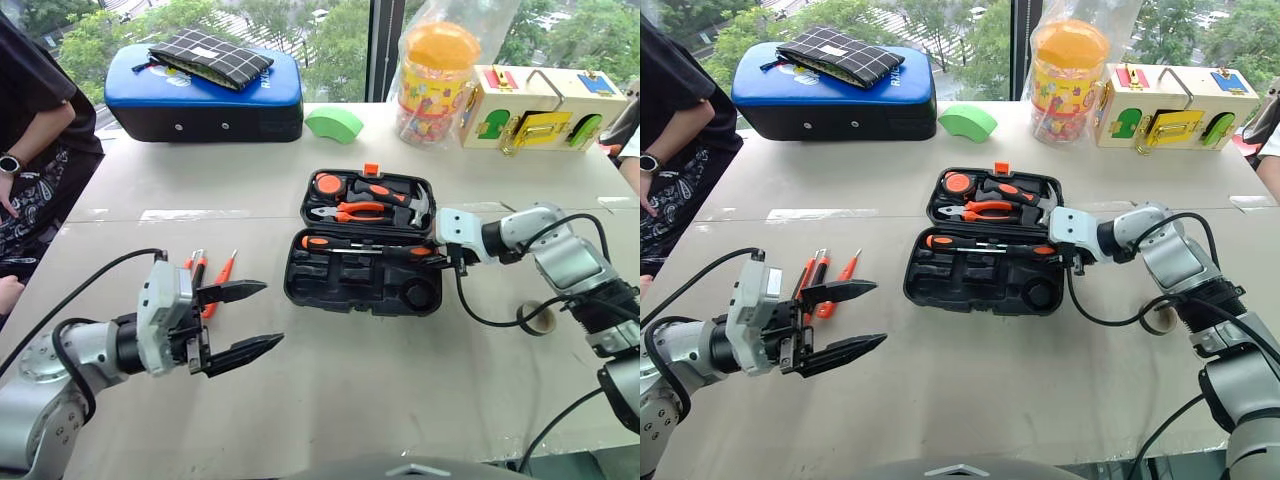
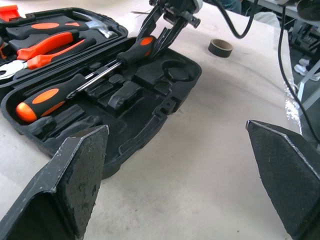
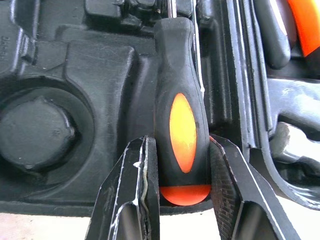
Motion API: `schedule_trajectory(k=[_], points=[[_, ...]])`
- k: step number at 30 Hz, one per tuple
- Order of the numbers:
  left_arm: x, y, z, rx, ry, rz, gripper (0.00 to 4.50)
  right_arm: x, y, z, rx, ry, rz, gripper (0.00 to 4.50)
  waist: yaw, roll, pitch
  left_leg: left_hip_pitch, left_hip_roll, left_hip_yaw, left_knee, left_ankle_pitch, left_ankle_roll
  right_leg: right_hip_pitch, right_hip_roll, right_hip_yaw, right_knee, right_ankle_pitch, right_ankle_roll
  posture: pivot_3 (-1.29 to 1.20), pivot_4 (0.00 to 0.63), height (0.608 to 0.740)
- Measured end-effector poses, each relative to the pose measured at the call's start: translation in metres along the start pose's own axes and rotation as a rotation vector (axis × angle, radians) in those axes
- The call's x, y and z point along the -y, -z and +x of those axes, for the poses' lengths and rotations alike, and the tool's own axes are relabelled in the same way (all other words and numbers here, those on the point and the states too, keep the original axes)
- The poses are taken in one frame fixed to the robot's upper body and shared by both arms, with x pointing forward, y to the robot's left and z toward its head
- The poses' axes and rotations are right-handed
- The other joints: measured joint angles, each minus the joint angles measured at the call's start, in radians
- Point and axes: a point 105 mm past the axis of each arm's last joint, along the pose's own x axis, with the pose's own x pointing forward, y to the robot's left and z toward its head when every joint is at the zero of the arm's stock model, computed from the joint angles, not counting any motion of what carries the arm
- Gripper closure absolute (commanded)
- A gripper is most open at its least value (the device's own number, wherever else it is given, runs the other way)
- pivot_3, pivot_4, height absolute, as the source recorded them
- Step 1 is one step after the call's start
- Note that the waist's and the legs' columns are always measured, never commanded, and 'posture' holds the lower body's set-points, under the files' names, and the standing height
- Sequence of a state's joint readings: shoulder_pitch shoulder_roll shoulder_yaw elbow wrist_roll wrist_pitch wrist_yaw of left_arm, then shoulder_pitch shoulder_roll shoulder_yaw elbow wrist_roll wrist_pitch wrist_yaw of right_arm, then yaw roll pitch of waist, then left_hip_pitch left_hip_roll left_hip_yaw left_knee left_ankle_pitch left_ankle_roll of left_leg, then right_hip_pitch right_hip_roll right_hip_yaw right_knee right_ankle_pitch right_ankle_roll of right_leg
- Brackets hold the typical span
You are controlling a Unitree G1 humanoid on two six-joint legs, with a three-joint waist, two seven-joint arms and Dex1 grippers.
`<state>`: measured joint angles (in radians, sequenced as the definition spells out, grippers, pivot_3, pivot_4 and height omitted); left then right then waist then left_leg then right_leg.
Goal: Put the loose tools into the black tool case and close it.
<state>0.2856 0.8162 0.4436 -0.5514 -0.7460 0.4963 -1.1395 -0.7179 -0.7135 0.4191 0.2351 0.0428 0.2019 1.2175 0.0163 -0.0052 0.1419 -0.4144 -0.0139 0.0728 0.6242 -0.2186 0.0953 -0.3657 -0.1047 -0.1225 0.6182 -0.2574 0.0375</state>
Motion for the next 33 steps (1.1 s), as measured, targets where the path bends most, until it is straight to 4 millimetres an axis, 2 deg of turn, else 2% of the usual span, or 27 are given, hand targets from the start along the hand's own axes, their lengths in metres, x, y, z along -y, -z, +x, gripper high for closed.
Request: schedule_trajectory(k=[2, 7, 12, 13, 15, 17, 20, 21, 25, 29, 33], points=[[-0.002, 0.002, -0.002, -0.003, -0.005, 0.003, 0.0, -0.001, 0.0, 0.0, -0.006, -0.012, 0.021, 2.65, 0.001, 0.0, 0.0, 0.0, 0.0, 0.0, 0.0, 0.0, 0.0, 0.0, 0.0, 0.0, 0.0, 0.0, 0.0, 0.0, 0.15, 0.74], [-0.006, 0.005, -0.005, -0.009, -0.023, 0.018, 0.0, -0.001, -0.003, -0.01, -0.01, -0.002, 0.051, 0.53, 0.0, -0.001, -0.001, 0.001, 0.0, -0.001, -0.002, -0.001, -0.001, 0.0, 0.0, -0.001, 0.0, 0.001, 0.001, 0.0, 0.15, 0.74], [-0.006, 0.008, -0.004, -0.007, -0.008, 0.018, 0.0, -0.011, -0.009, -0.008, 0.054, -0.02, 0.114, 0.53, -0.005, 0.0, 0.0, 0.001, 0.0, 0.0, -0.002, -0.001, -0.001, 0.0, 0.0, -0.001, 0.0, 0.001, 0.001, 0.0, 0.15, 0.74], [-0.008, 0.009, -0.004, -0.01, -0.012, 0.018, 0.0, -0.012, -0.021, -0.009, 0.141, -0.014, 0.175, 1.13, -0.005, 0.0, 0.0, 0.001, 0.0, 0.0, -0.002, -0.001, -0.001, 0.0, -0.001, -0.001, 0.0, 0.001, 0.001, 0.0, 0.15, 0.74], [-0.01, 0.01, -0.005, -0.01, -0.019, 0.024, 0.0, -0.009, -0.038, -0.012, 0.236, 0.0, 0.213, 1.83, -0.006, 0.0, 0.0, 0.001, 0.001, 0.0, -0.002, -0.001, -0.001, -0.001, -0.001, -0.001, 0.0, 0.001, 0.002, 0.0, 0.15, 0.74], [-0.012, 0.011, -0.005, -0.01, -0.025, 0.025, 0.0, -0.002, -0.053, -0.015, 0.324, 0.055, 0.247, 2.77, -0.005, 0.0, 0.0, 0.001, 0.001, 0.0, -0.003, -0.001, -0.001, -0.001, -0.001, -0.001, 0.0, 0.001, 0.002, 0.0, 0.15, 0.74], [-0.014, 0.014, -0.007, -0.014, -0.038, 0.024, 0.0, 0.003, -0.052, -0.006, 0.353, 0.133, 0.296, 4.23, -0.002, 0.0, 0.0, 0.001, 0.0, 0.0, -0.004, -0.001, -0.001, -0.001, -0.001, -0.001, 0.0, 0.001, 0.002, 0.0, 0.15, 0.74], [-0.015, 0.015, -0.007, -0.017, -0.042, 0.022, 0.0, 0.004, -0.049, 0.0, 0.351, 0.165, 0.315, 4.46, -0.002, 0.0, -0.001, 0.001, 0.0, 0.0, -0.004, -0.001, -0.002, -0.001, -0.001, -0.001, 0.0, 0.001, 0.002, 0.0, 0.15, 0.74], [-0.016, 0.018, -0.006, -0.014, -0.053, 0.015, 0.0, -0.006, -0.02, 0.024, 0.217, 0.204, 0.324, 4.46, -0.003, 0.0, 0.0, 0.001, 0.0, 0.0, -0.004, -0.001, -0.002, -0.001, -0.001, -0.002, 0.0, 0.002, 0.003, 0.0, 0.15, 0.74], [-0.018, 0.024, -0.008, -0.015, -0.084, 0.017, 0.0, -0.012, -0.021, 0.036, 0.163, 0.201, 0.194, 4.46, -0.01, 0.0, -0.005, 0.004, 0.0, 0.001, -0.006, 0.0, -0.003, -0.001, -0.001, -0.001, 0.002, 0.001, 0.003, 0.0, 0.15, 0.74], [-0.023, 0.037, -0.014, -0.021, -0.16, -0.018, 0.0, -0.01, -0.019, 0.036, 0.143, 0.228, 0.093, 4.46, -0.009, -0.002, -0.007, 0.005, 0.0, 0.001, -0.006, 0.0, -0.003, 0.0, -0.001, -0.001, 0.002, 0.0, 0.001, 0.0, 0.15, 0.74]])
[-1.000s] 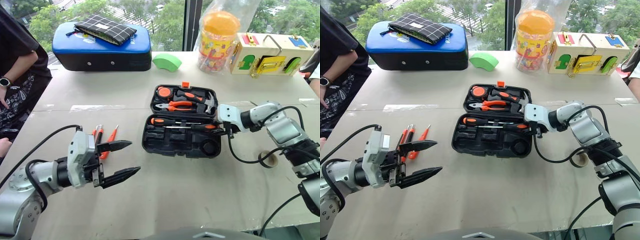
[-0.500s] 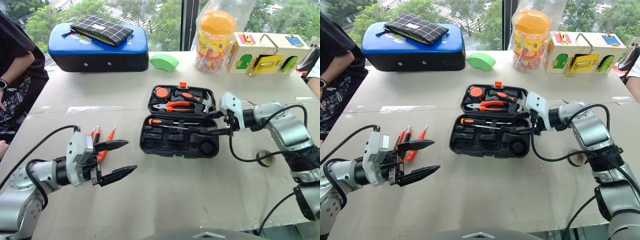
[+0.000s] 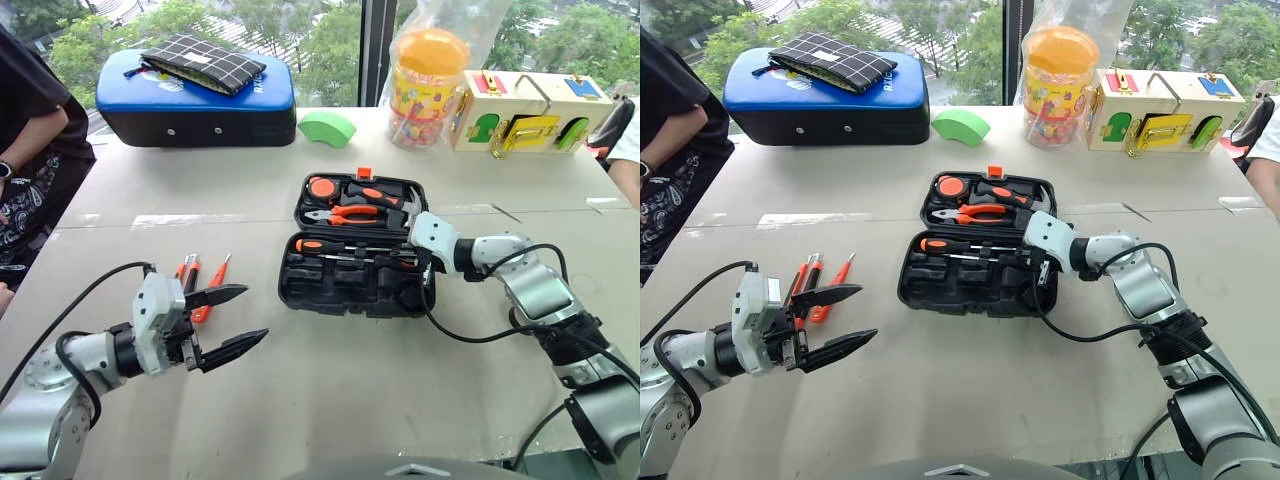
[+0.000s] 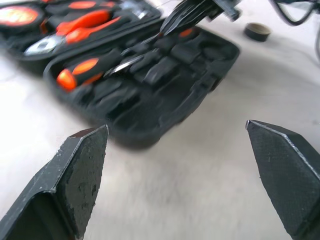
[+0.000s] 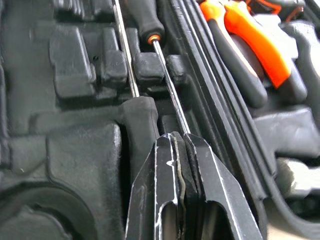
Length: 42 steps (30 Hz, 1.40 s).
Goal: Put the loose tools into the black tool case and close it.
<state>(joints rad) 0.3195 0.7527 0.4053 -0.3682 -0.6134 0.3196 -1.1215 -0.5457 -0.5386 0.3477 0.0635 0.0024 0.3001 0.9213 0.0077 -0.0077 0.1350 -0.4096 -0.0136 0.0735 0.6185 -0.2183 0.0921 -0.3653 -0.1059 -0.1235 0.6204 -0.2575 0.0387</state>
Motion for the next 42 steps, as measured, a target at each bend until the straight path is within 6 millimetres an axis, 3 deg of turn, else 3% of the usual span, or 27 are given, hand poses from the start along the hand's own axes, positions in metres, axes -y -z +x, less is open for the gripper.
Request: schedule_trajectory(k=[6, 8, 9, 10, 11, 12, 14, 18, 27, 28, 31, 42], points=[[-0.027, 0.006, -0.01, 0.064, -0.286, -0.062, 0.0, -0.004, -0.008, -0.007, 0.174, 0.031, 0.061, 4.46, 0.004, -0.001, 0.001, -0.002, 0.0, 0.0, 0.0, 0.0, 0.0, -0.001, 0.0, 0.0, 0.0, 0.002, 0.002, 0.0, 0.15, 0.74], [-0.038, 0.009, -0.016, 0.075, -0.403, -0.084, 0.0, -0.007, -0.023, -0.015, 0.265, 0.004, 0.091, 3.95, 0.005, 0.002, 0.003, -0.003, 0.0, 0.0, 0.0, 0.0, 0.0, -0.002, 0.0, 0.0, 0.0, 0.002, 0.002, 0.0, 0.15, 0.74], [-0.051, 0.011, -0.026, 0.098, -0.554, -0.121, 0.0, -0.012, -0.041, -0.03, 0.354, -0.045, 0.088, 3.45, 0.005, 0.002, 0.003, -0.003, 0.0, 0.0, 0.0, 0.0, 0.0, -0.003, 0.0, 0.0, 0.0, 0.002, 0.002, 0.0, 0.15, 0.74], [-0.052, 0.011, -0.026, 0.098, -0.556, -0.121, 0.0, -0.012, -0.042, -0.03, 0.354, -0.046, 0.088, 3.45, 0.006, 0.001, 0.003, -0.003, 0.0, -0.001, -0.001, 0.0, 0.0, -0.003, 0.0, 0.0, 0.0, 0.002, 0.002, 0.0, 0.15, 0.74], [-0.062, 0.014, -0.032, 0.085, -0.659, -0.153, 0.0, -0.021, -0.054, -0.042, 0.404, -0.102, 0.081, 2.87, 0.008, 0.0, 0.002, -0.003, 0.001, -0.001, -0.001, 0.0, 0.0, -0.003, 0.0, -0.001, 0.0, 0.002, 0.002, 0.0, 0.15, 0.74], [-0.064, 0.016, -0.034, 0.077, -0.687, -0.169, 0.0, -0.026, -0.057, -0.044, 0.413, -0.126, 0.085, 2.82, 0.01, -0.001, 0.002, -0.003, 0.0, -0.002, -0.001, 0.0, 0.001, -0.003, -0.001, -0.001, 0.0, 0.002, 0.002, 0.0, 0.15, 0.74], [-0.072, 0.027, -0.038, 0.016, -0.786, -0.217, 0.0, -0.044, -0.064, -0.054, 0.443, -0.203, 0.119, 1.89, 0.01, -0.002, 0.002, -0.004, 0.0, -0.001, -0.001, -0.001, 0.001, -0.003, -0.001, -0.001, -0.001, 0.002, 0.002, 0.0, 0.15, 0.74], [-0.077, 0.035, -0.036, -0.057, -0.832, -0.225, 0.0, -0.057, -0.074, -0.063, 0.473, -0.253, 0.127, 0.18, 0.007, -0.001, 0.003, -0.004, 0.0, -0.001, 0.0, -0.003, 0.005, -0.003, -0.001, -0.001, -0.001, 0.002, 0.002, 0.0, 0.15, 0.74], [-0.07, 0.025, -0.004, -0.046, -0.698, -0.201, 0.0, -0.062, -0.06, -0.067, 0.44, -0.201, 0.174, 0.18, 0.008, -0.003, 0.002, -0.004, 0.0, -0.001, -0.001, 0.0, 0.0, -0.004, -0.002, -0.001, -0.001, 0.002, 0.002, 0.0, 0.15, 0.74], [-0.069, 0.021, 0.0, -0.041, -0.689, -0.194, 0.52, -0.062, -0.06, -0.069, 0.439, -0.196, 0.172, 0.15, 0.008, -0.003, 0.002, -0.004, 0.0, -0.001, -0.001, 0.0, 0.0, -0.004, -0.002, -0.001, -0.001, 0.002, 0.002, 0.0, 0.15, 0.74], [-0.07, 0.016, 0.007, -0.044, -0.688, -0.187, 1.53, -0.063, -0.058, -0.07, 0.431, -0.19, 0.168, 0.15, 0.008, -0.003, 0.002, -0.004, 0.0, -0.001, -0.001, 0.0, 0.0, -0.004, -0.002, -0.001, -0.001, 0.002, 0.002, 0.0, 0.15, 0.74], [-0.066, 0.036, 0.017, -0.162, -0.772, -0.24, 1.53, -0.06, -0.054, -0.081, 0.411, -0.177, 0.155, 0.15, 0.01, -0.004, 0.002, -0.004, 0.0, -0.001, -0.001, 0.0, 0.0, -0.004, -0.002, -0.001, -0.001, 0.002, 0.002, 0.0, 0.15, 0.74]])
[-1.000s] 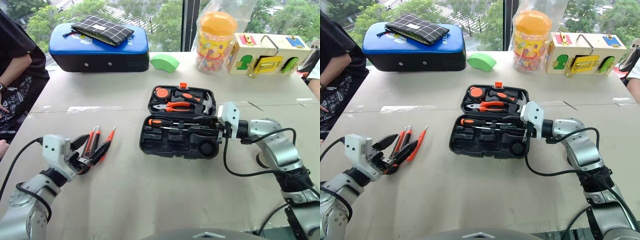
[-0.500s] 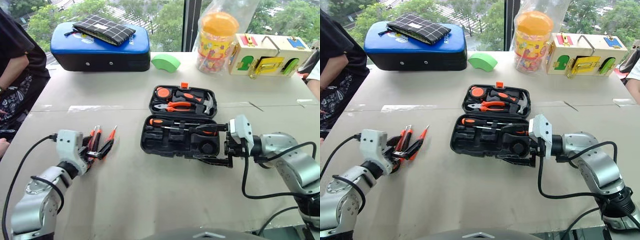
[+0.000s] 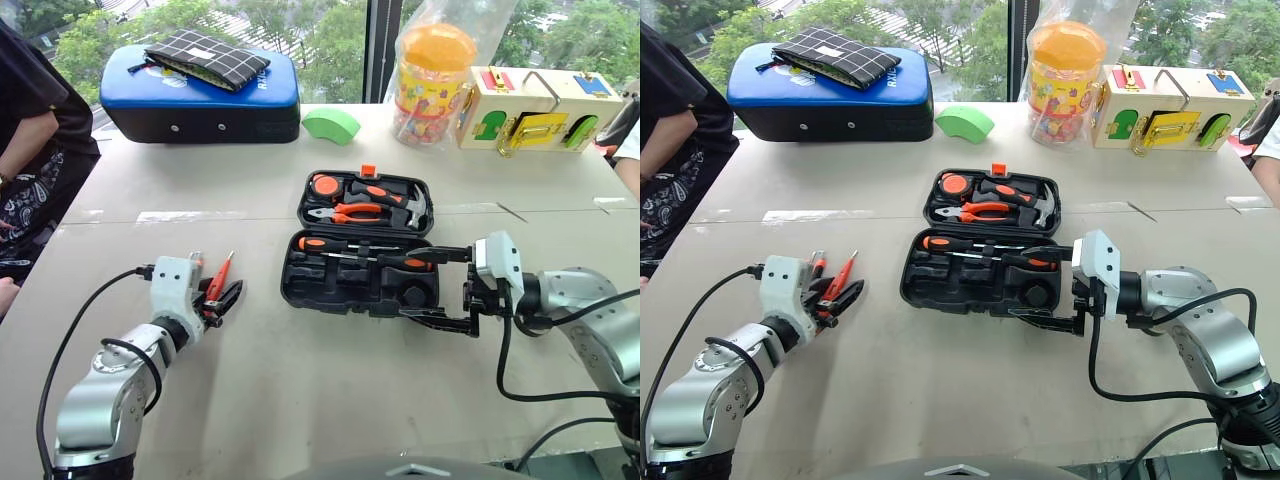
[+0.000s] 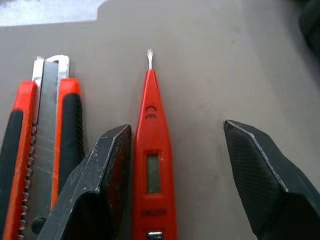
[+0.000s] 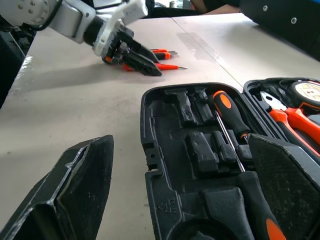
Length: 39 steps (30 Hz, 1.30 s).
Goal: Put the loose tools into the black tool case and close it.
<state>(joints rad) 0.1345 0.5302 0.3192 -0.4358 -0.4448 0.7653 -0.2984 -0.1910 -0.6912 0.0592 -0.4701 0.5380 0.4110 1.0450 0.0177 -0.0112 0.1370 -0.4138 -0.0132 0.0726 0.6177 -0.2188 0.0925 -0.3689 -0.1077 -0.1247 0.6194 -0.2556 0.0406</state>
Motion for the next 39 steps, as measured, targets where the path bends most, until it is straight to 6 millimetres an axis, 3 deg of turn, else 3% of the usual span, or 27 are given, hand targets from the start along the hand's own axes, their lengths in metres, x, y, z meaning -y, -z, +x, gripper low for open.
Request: schedule_trajectory(k=[2, 5, 9, 12, 15, 16, 17, 20, 23, 28, 34, 39], points=[[0.003, 0.0, 0.001, -0.002, -0.006, 0.004, 1.53, -0.002, -0.002, 0.0, 0.0, -0.01, -0.007, 0.15, 0.001, 0.0, 0.0, 0.0, 0.0, 0.0, 0.0, 0.0, 0.0, 0.0, 0.0, 0.0, 0.0, 0.0, 0.0, 0.0, 0.15, 0.74], [0.003, 0.001, 0.002, -0.007, -0.023, 0.006, 2.27, -0.003, -0.004, 0.0, 0.0, -0.018, -0.016, 0.15, 0.002, 0.0, 0.0, 0.0, 0.0, 0.0, 0.0, 0.0, 0.0, 0.0, 0.0, 0.0, 0.0, 0.0, 0.0, 0.0, 0.15, 0.74], [0.002, 0.001, 0.002, -0.002, -0.035, 0.006, 4.12, -0.003, -0.004, -0.002, -0.011, -0.018, -0.011, 0.15, 0.006, 0.001, 0.0, 0.0, 0.0, 0.0, 0.0, 0.0, 0.0, 0.0, -0.001, 0.0, 0.0, 0.0, 0.0, 0.0, 0.15, 0.74], [0.006, -0.002, 0.002, 0.026, 0.006, 0.007, 4.12, -0.004, -0.004, -0.003, -0.018, -0.013, -0.01, 0.15, 0.011, 0.0, 0.0, 0.0, 0.0, 0.0, 0.0, 0.0, 0.0, 0.0, -0.001, 0.0, -0.001, 0.0, 0.0, 0.0, 0.15, 0.74], [0.015, -0.021, 0.003, 0.121, 0.103, 0.057, 4.12, -0.003, -0.002, -0.007, -0.023, 0.007, -0.006, 0.15, 0.019, 0.0, 0.0, 0.0, 0.0, 0.0, 0.0, 0.0, 0.0, 0.0, -0.001, 0.0, -0.001, -0.002, -0.003, 0.0, 0.15, 0.74], [0.023, -0.041, 0.004, 0.184, 0.187, 0.12, 4.12, -0.005, 0.0, -0.01, -0.032, 0.014, -0.003, 0.15, 0.024, -0.001, 0.0, 0.0, 0.0, 0.0, 0.0, 0.0, 0.0, 0.0, -0.001, 0.0, -0.001, -0.002, -0.003, 0.0, 0.15, 0.74], [0.025, -0.045, 0.005, 0.193, 0.207, 0.128, 4.12, -0.006, 0.0, -0.01, -0.033, 0.017, -0.003, 0.15, 0.026, -0.001, 0.0, -0.001, 0.0, 0.0, 0.0, 0.0, 0.0, 0.0, -0.001, 0.0, -0.001, -0.002, -0.003, 0.0, 0.15, 0.74], [0.059, -0.075, 0.007, 0.26, 0.467, 0.252, 4.12, -0.011, 0.002, -0.018, -0.044, 0.039, -0.004, 0.15, 0.028, 0.0, 0.001, -0.001, 0.0, 0.001, 0.0, 0.0, 0.0, 0.0, -0.001, 0.0, -0.002, -0.002, -0.003, 0.0, 0.15, 0.74], [0.084, -0.087, 0.009, 0.26, 0.676, 0.358, 4.12, -0.009, 0.001, -0.027, -0.065, 0.085, -0.019, 0.15, 0.027, 0.001, 0.001, -0.001, 0.0, 0.002, 0.0, 0.0, 0.0, 0.0, -0.001, 0.0, -0.002, -0.001, -0.002, 0.0, 0.15, 0.74], [0.116, -0.092, 0.029, 0.201, 0.991, 0.604, 4.12, -0.012, -0.003, -0.043, -0.084, 0.177, -0.027, 0.15, 0.031, 0.002, 0.002, -0.001, 0.0, 0.002, 0.0, 0.0, 0.0, 0.0, 0.0, -0.003, -0.001, 0.0, 0.0, 0.0, 0.15, 0.74], [0.119, -0.068, 0.054, 0.076, 1.154, 0.809, 4.12, -0.023, -0.006, -0.046, -0.1, 0.226, -0.022, 0.15, 0.025, 0.001, 0.002, -0.001, 0.0, 0.001, 0.0, 0.0, 0.0, 0.0, 0.0, -0.005, -0.001, 0.0, 0.0, 0.0, 0.15, 0.74], [0.116, -0.067, 0.067, 0.035, 1.181, 0.895, 4.12, -0.03, -0.009, -0.046, -0.101, 0.275, -0.025, 0.15, 0.027, 0.0, 0.002, -0.002, 0.0, 0.0, 0.003, 0.0, 0.001, 0.001, -0.001, -0.005, -0.002, 0.0, 0.001, 0.0, 0.15, 0.74]])
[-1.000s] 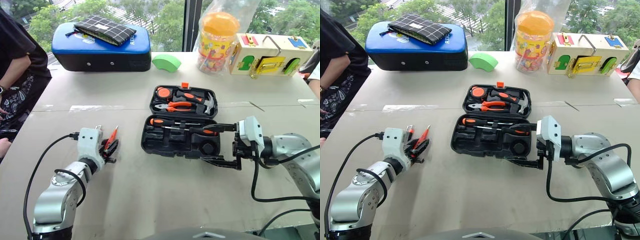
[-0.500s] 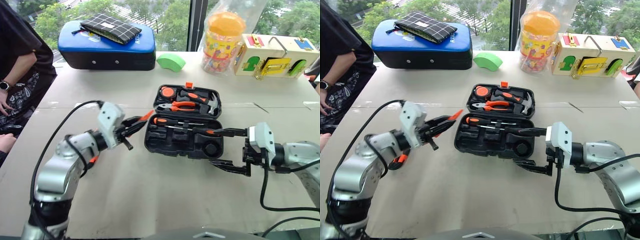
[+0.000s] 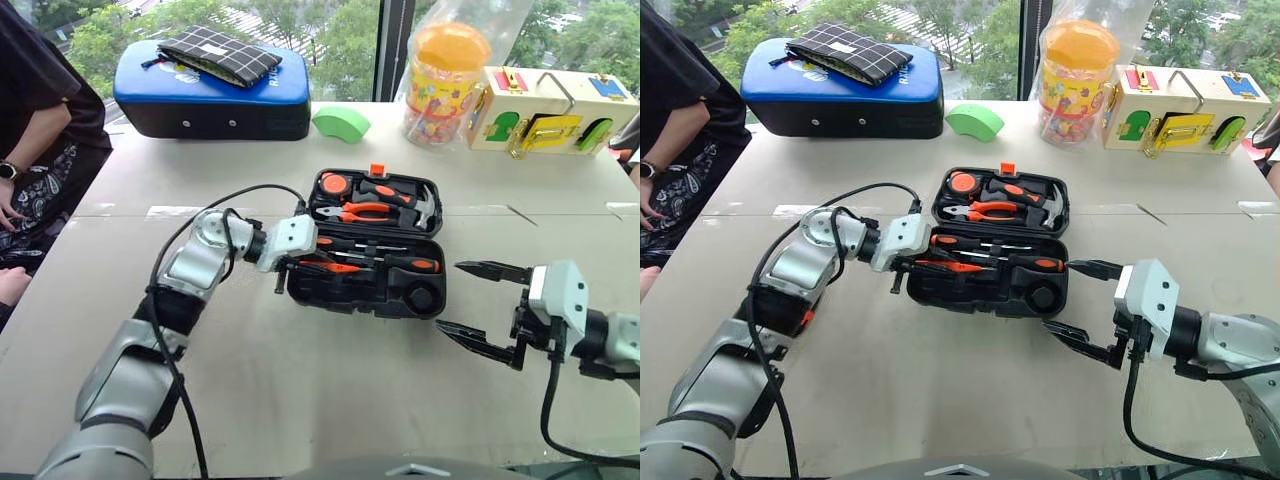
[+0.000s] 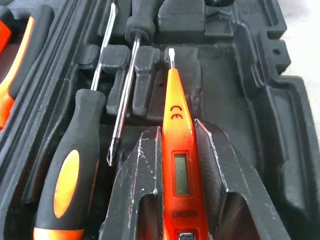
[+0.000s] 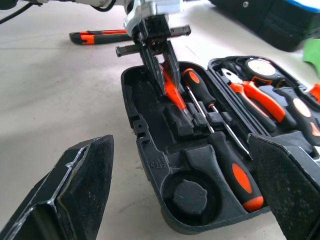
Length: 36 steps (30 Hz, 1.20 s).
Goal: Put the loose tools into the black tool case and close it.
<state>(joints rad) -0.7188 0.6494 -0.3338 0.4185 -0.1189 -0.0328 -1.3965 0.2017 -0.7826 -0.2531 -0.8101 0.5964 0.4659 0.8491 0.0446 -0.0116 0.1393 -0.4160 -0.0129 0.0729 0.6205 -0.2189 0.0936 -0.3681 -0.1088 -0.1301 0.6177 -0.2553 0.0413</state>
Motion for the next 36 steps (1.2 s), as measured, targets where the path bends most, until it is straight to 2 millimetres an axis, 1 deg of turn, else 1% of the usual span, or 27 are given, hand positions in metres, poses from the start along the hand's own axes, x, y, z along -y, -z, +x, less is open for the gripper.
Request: schedule_trajectory(k=[5, 10, 15, 17, 18, 20, 21, 22, 24, 25, 26, 27, 29, 31, 34, 36], points=[[-0.005, -0.001, 0.007, -0.031, 0.021, 0.039, 4.12, -0.006, 0.003, -0.002, -0.012, 0.024, 0.025, 0.15, -0.002, 0.0, 0.0, 0.0, 0.0, 0.0, 0.002, -0.003, 0.005, 0.001, 0.0, 0.0, 0.001, 0.0, 0.0, 0.0, 0.15, 0.74], [-0.008, -0.006, 0.016, -0.024, 0.033, 0.054, 4.12, -0.006, 0.002, -0.001, -0.011, 0.036, 0.023, 0.15, -0.001, 0.0, 0.0, 0.0, 0.0, -0.001, 0.005, -0.003, 0.006, 0.002, 0.0, 0.0, 0.001, 0.0, 0.0, 0.0, 0.15, 0.74], [-0.009, -0.007, 0.019, -0.03, 0.044, 0.068, 4.12, -0.006, 0.002, -0.002, -0.01, 0.037, 0.022, 0.15, 0.001, 0.0, 0.0, 0.0, 0.0, -0.001, 0.008, -0.005, 0.009, 0.004, 0.0, -0.001, 0.001, 0.0, 0.0, 0.0, 0.15, 0.74], [-0.01, -0.007, 0.019, -0.032, 0.05, 0.061, 3.11, -0.006, 0.002, -0.002, -0.01, 0.036, 0.021, 0.15, 0.0, 0.0, 0.0, 0.0, 0.0, -0.001, 0.009, -0.006, 0.01, 0.004, 0.0, -0.001, 0.001, 0.0, 0.0, 0.0, 0.15, 0.74], [-0.01, -0.006, 0.019, -0.033, 0.051, 0.056, 2.91, -0.006, 0.002, -0.002, -0.009, 0.036, 0.021, 0.15, -0.001, 0.0, 0.0, 0.0, 0.0, -0.001, 0.009, -0.006, 0.01, 0.005, 0.0, -0.001, 0.001, 0.0, 0.0, 0.0, 0.15, 0.74], [-0.01, -0.005, 0.018, -0.027, 0.047, 0.043, 2.17, -0.006, 0.003, -0.002, -0.012, 0.036, 0.025, 0.15, -0.002, 0.0, 0.0, 0.0, 0.0, -0.001, 0.009, -0.006, 0.011, 0.005, 0.0, -0.001, 0.001, 0.0, 0.0, 0.0, 0.15, 0.74], [-0.011, -0.005, 0.017, -0.024, 0.042, 0.035, 1.73, -0.007, 0.004, -0.002, -0.013, 0.036, 0.027, 0.15, -0.002, 0.0, 0.0, 0.0, 0.0, -0.001, 0.01, -0.006, 0.011, 0.004, 0.0, -0.001, 0.002, 0.0, 0.0, 0.0, 0.15, 0.74], [-0.012, -0.006, 0.015, -0.005, 0.036, 0.006, 1.73, -0.007, 0.004, -0.002, -0.012, 0.036, 0.027, 0.15, -0.002, 0.0, 0.0, 0.0, 0.0, -0.001, 0.01, -0.006, 0.011, 0.004, 0.0, -0.001, 0.002, 0.0, 0.0, 0.0, 0.15, 0.74], [-0.015, -0.016, 0.005, 0.09, 0.018, -0.082, 1.73, -0.007, 0.004, -0.002, -0.014, 0.036, 0.029, 0.15, -0.005, -0.001, 0.0, 0.0, 0.0, -0.002, 0.01, -0.005, 0.011, 0.004, 0.0, -0.001, 0.002, 0.0, 0.0, 0.0, 0.15, 0.74], [-0.015, -0.021, -0.001, 0.133, 0.008, -0.124, 1.94, -0.007, 0.004, -0.002, -0.013, 0.036, 0.028, 0.15, -0.006, 0.0, 0.0, 0.0, 0.0, -0.002, 0.01, -0.005, 0.011, 0.004, 0.0, -0.001, 0.002, 0.0, 0.0, 0.0, 0.15, 0.74], [-0.016, -0.025, -0.007, 0.167, -0.001, -0.154, 2.28, -0.007, 0.004, -0.002, -0.013, 0.037, 0.027, 0.15, -0.008, 0.0, 0.0, 0.0, 0.0, -0.002, 0.01, -0.004, 0.009, 0.004, 0.0, -0.001, 0.002, 0.0, 0.0, 0.0, 0.15, 0.74], [-0.016, -0.028, -0.015, 0.205, -0.017, -0.202, 2.5, -0.006, 0.003, -0.002, -0.009, 0.037, 0.021, 0.15, -0.009, 0.0, 0.0, 0.0, 0.0, -0.002, 0.01, -0.003, 0.008, 0.004, 0.0, -0.001, 0.003, 0.0, 0.001, 0.0, 0.15, 0.74], [-0.014, -0.027, -0.022, 0.236, -0.051, -0.259, 3.35, -0.004, 0.002, -0.001, -0.005, 0.041, 0.012, 0.15, -0.01, 0.0, 0.0, 0.001, 0.0, -0.002, 0.01, -0.003, 0.008, 0.005, 0.0, -0.001, 0.003, 0.0, 0.001, 0.0, 0.15, 0.74], [-0.007, -0.017, -0.015, 0.245, -0.079, -0.325, 4.38, -0.002, 0.001, 0.0, 0.0, 0.042, 0.007, 0.15, -0.008, 0.0, 0.0, 0.001, 0.0, -0.002, 0.01, -0.003, 0.007, 0.006, 0.0, -0.001, 0.003, 0.0, 0.001, 0.0, 0.15, 0.74], [0.001, -0.007, -0.005, 0.24, -0.1, -0.388, 4.45, 0.002, 0.0, 0.0, 0.005, 0.047, 0.001, 0.15, -0.002, 0.0, 0.0, 0.0, 0.0, -0.002, 0.011, -0.004, 0.006, 0.006, 0.0, -0.001, 0.003, 0.0, 0.0, 0.0, 0.15, 0.74], [0.0, -0.003, 0.001, 0.216, -0.141, -0.399, 4.45, 0.004, 0.0, 0.001, 0.007, 0.046, 0.002, 0.15, -0.001, 0.0, 0.0, 0.0, 0.0, -0.002, 0.012, -0.004, 0.006, 0.006, 0.0, -0.001, 0.002, 0.0, 0.0, 0.0, 0.15, 0.74]])
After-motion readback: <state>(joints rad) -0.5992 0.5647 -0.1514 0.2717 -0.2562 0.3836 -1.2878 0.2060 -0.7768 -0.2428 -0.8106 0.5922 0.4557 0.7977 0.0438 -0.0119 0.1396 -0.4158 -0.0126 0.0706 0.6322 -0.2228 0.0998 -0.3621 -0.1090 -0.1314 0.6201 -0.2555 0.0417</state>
